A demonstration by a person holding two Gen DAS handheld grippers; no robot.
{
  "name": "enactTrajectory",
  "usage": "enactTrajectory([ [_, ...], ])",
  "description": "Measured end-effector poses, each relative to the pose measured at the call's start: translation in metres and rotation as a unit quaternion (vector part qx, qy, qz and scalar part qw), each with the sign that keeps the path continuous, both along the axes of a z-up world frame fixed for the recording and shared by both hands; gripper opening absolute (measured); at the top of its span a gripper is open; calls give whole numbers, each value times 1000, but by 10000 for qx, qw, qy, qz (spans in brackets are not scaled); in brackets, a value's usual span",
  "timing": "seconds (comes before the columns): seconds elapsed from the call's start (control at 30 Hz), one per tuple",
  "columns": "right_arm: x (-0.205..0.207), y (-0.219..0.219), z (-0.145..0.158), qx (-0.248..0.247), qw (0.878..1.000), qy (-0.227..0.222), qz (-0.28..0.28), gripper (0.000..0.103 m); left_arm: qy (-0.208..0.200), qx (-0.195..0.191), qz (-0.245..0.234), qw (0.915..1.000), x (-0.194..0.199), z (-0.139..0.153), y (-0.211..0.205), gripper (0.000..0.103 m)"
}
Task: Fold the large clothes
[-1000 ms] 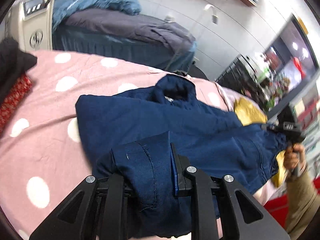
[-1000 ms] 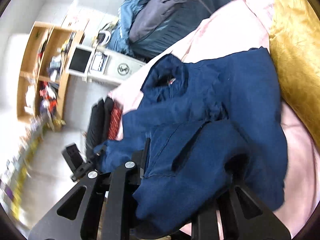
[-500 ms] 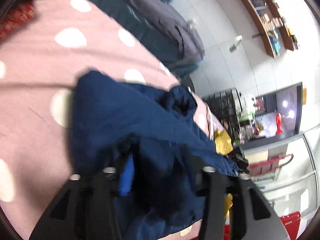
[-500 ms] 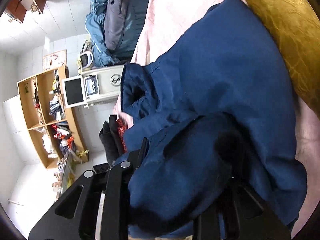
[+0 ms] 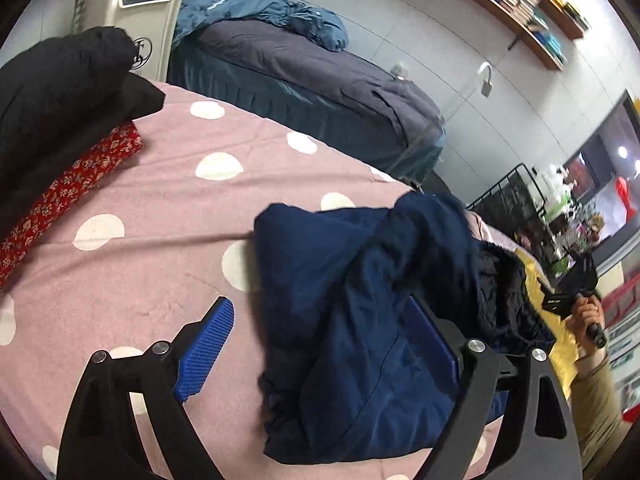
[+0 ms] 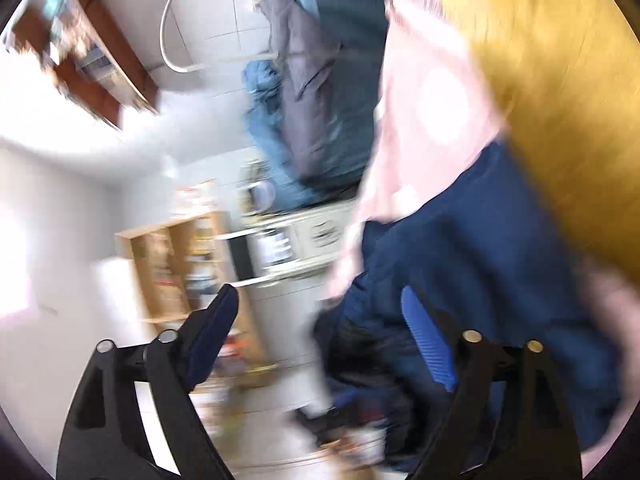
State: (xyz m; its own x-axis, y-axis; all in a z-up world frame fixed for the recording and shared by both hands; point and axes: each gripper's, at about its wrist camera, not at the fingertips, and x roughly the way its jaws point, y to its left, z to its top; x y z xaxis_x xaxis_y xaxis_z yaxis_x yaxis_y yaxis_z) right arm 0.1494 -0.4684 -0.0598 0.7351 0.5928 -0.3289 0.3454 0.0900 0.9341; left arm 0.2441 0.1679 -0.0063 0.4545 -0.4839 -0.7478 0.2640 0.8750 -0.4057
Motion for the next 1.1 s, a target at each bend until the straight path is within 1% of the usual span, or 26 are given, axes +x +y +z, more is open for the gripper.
enactTrajectory([
  [0.03,-4,2,7,-368,9992,118,81,84,-39,3,10,10000,-3,-2,0,85],
  [0.1,-14,10,22,-1202,9919,254,332,84,-119,-37,81,9999,-14,-6,-7,85],
  [0.17,-27,29,39,-2215,9731,279,579,84,-275,5,134,9995,-28,-8,-13,87],
  [0.2,-36,45,50,-2899,9541,239,714,84,-344,87,158,9992,-33,-8,-17,88],
  [0.23,-42,57,56,-3317,9398,186,798,84,-418,171,154,9989,-38,-8,-21,88],
  [0.3,-56,83,62,-4123,9048,-16,1067,84,-501,255,56,9984,-47,-9,-30,88],
  [0.33,-60,99,63,-4416,8887,-113,1227,84,-531,307,-6,9981,-50,-10,-36,88],
  [0.4,-61,126,60,-4741,8662,-186,1571,84,-542,414,-160,9975,-50,-10,-50,88],
  [0.47,-54,144,52,-4822,8546,-132,1924,84,-613,555,-250,9963,-48,-8,-67,88],
  [0.5,-49,153,47,-4954,8449,-36,2017,81,-690,627,-285,9952,-48,-7,-75,88],
  [0.53,-41,160,43,-5085,8369,58,2024,78,-793,692,-352,9938,-48,-4,-85,88],
  [0.57,-35,164,41,-5257,8260,177,2028,73,-949,782,-490,9912,-48,0,-98,88],
  [0.6,-30,166,40,-5378,8178,264,2033,72,-1128,920,-655,9872,-49,4,-112,88],
  [0.63,-24,167,40,-5489,8106,317,2016,71,-1395,1169,-894,9792,-52,9,-130,88],
  [0.67,-23,168,43,-5551,8075,323,1970,71,-1592,1367,-1081,9718,-54,11,-142,89],
  [0.73,-20,166,50,-5616,8045,293,1912,71,-2200,2048,-1642,9395,-57,18,-176,91],
  [0.77,-17,166,53,-5624,8036,307,1924,71,-2469,2377,-1961,9187,-57,18,-192,93],
  [0.8,-12,165,54,-5640,8019,344,1942,71,-2602,2545,-2196,9051,-57,17,-202,93],
  [0.83,-9,165,55,-5652,8005,362,1960,71,-2717,2688,-2525,8889,-56,14,-212,93],
  [0.87,-8,163,58,-5643,7998,369,2015,71,-2778,2786,-2871,8734,-56,11,-221,93],
  [0.9,-3,162,59,-5585,8011,378,2118,71,-2781,2892,-3286,8550,-53,6,-230,93],
  [0.93,3,164,58,-5539,8029,394,2168,71,-2720,2990,-3585,8415,-51,1,-237,93],
  [0.97,5,165,58,-5490,8052,410,2204,71,-2604,3169,-3933,8229,-47,-9,-247,93],
  [1.03,15,165,54,-5379,8096,484,2300,71,-2478,3452,-4327,7951,-44,-25,-259,93],
  [1.07,19,165,50,-5337,8104,564,2350,68,-2350,3578,-4505,7834,-41,-35,-264,91],
  [1.1,23,165,47,-5322,8100,642,2380,60,-2149,3731,-4662,7729,-37,-49,-266,75],
])
